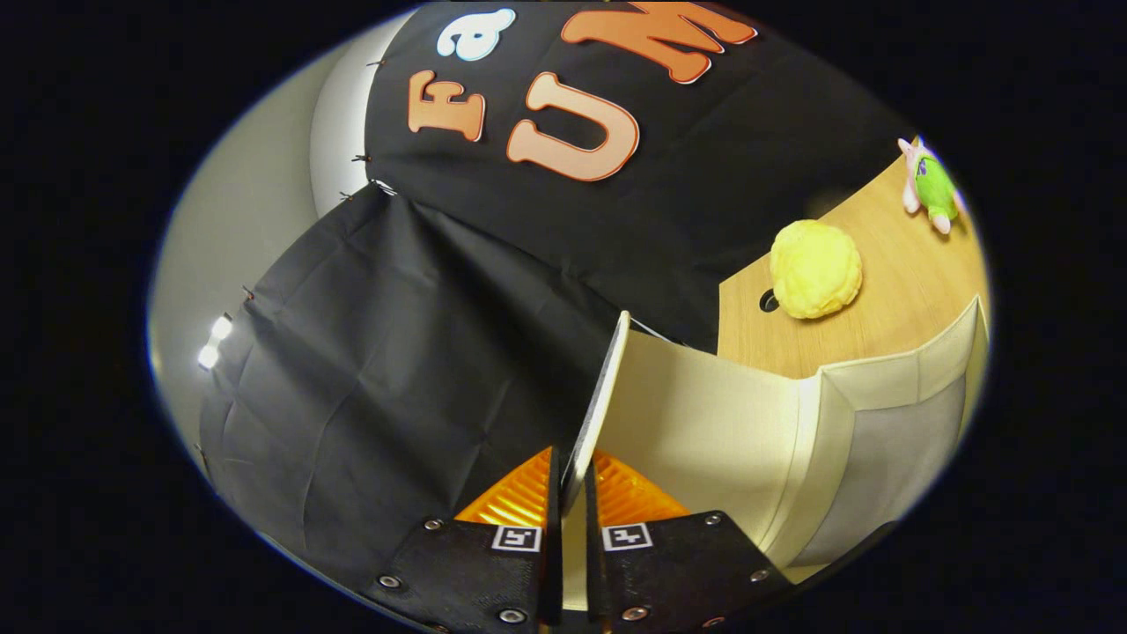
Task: Open the storage box then place both shoes into the box .Put the left shoe in first, then the right shoe, with the right side of both shoes facing outward in a uniform manner.
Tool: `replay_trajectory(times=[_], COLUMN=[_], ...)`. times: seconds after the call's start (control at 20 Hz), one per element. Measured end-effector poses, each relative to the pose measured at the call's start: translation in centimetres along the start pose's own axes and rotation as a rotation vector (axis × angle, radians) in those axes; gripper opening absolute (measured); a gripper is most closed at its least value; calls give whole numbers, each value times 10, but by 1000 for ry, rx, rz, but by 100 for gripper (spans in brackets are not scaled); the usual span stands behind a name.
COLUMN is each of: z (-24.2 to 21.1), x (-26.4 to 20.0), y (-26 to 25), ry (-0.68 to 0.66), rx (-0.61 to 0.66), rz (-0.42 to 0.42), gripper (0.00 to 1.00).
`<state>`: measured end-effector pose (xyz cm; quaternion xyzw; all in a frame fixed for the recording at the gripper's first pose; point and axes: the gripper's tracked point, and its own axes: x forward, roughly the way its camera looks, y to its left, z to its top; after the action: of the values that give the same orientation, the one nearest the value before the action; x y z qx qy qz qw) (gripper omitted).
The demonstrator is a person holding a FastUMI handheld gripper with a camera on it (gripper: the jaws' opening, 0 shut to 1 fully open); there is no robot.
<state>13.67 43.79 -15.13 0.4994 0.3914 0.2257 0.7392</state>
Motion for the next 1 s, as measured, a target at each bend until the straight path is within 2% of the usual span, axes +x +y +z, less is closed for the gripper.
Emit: replay_trajectory(times=[0.1, 0.15, 0.25, 0.35, 0.45, 0.75, 1.0], z=[-5, -7, -15, -12, 0, 26, 48], x=[0, -2, -13, -27, -44, -111, -174], y=[-1, 0, -1, -9, -26, -86, -149], ry=[5, 11, 36, 42, 2, -55, -75], rx=[-27, -42, -83, -131, -201, -327, -431], rz=[-8, -9, -5, -32, -96, -260, -460], gripper=[22, 34, 51, 67, 78, 94, 96])
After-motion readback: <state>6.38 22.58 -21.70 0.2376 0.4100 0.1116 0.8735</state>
